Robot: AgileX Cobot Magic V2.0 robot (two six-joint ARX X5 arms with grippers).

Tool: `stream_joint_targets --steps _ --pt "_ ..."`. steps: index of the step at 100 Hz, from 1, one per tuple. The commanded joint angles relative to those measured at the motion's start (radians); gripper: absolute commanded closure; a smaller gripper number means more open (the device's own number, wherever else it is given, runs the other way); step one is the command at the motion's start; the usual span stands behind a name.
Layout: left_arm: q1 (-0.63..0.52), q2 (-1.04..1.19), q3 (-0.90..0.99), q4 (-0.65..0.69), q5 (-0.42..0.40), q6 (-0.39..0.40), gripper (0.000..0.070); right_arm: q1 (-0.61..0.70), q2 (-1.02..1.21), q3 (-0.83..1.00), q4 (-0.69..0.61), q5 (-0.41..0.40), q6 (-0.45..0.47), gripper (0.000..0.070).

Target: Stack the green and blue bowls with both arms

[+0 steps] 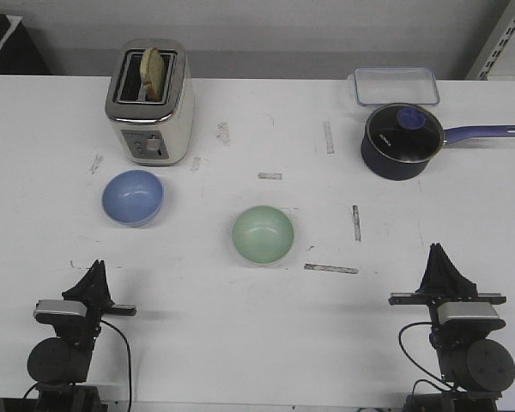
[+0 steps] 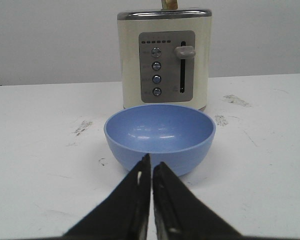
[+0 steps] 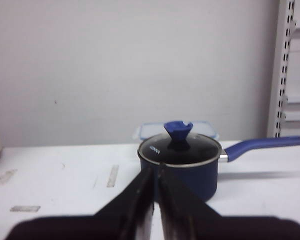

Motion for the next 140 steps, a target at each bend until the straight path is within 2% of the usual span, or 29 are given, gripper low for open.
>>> stream_joint_targets --steps 1,54,70,88,115,140 --pt "0.002 -0.002 -0.022 0.014 0.001 0.0 0.0698 0.001 -0.008 0.002 0.008 -0.002 -0.003 0.0695" --pt "0.002 -0.002 -0.022 0.022 0.001 0.002 0.0698 0.001 -0.013 0.002 0.009 -0.003 -0.003 0.0695" --pt "0.002 0.0 -0.021 0.042 0.006 -0.089 0.0699 0.001 -0.013 0.002 0.009 -0.003 -0.003 0.0695" --pt "0.002 0.006 0.034 0.008 0.005 0.029 0.0699 0.001 -0.013 0.002 0.009 -0.003 -0.003 0.0695" --pt "0.002 0.097 0.193 -0.078 0.004 0.029 0.0699 0.001 -0.013 0.002 0.009 -0.003 -0.003 0.0695" --pt "0.002 0.316 0.331 -0.126 0.004 0.028 0.0699 0.001 -0.013 0.002 0.009 -0.003 -0.003 0.0695"
